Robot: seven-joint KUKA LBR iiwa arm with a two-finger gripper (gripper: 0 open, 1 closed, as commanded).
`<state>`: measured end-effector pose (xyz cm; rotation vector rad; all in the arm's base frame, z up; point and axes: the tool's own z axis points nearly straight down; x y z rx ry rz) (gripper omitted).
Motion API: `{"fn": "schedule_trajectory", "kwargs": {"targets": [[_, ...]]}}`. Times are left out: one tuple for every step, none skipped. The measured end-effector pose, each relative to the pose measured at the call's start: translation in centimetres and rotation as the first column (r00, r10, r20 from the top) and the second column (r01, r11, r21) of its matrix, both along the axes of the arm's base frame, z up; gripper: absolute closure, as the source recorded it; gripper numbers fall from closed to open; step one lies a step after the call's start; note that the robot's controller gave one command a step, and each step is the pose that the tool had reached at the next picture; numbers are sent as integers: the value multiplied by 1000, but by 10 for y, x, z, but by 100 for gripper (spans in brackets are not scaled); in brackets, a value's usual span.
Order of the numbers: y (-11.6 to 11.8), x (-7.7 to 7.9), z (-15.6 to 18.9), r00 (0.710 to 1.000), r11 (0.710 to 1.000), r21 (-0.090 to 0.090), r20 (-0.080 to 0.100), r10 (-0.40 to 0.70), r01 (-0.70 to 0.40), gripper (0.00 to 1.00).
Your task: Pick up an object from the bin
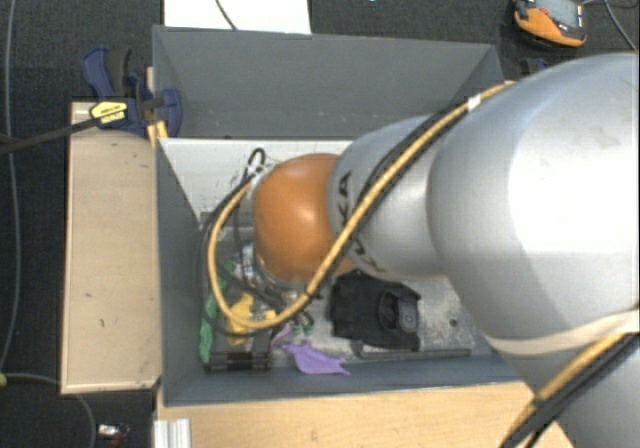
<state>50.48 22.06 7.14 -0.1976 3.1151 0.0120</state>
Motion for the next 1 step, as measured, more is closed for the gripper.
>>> {"fn": "schedule_trajectory", "kwargs": {"targets": [[-26, -6, 0, 978, 978, -2, -10, -211, 211, 100]]}}
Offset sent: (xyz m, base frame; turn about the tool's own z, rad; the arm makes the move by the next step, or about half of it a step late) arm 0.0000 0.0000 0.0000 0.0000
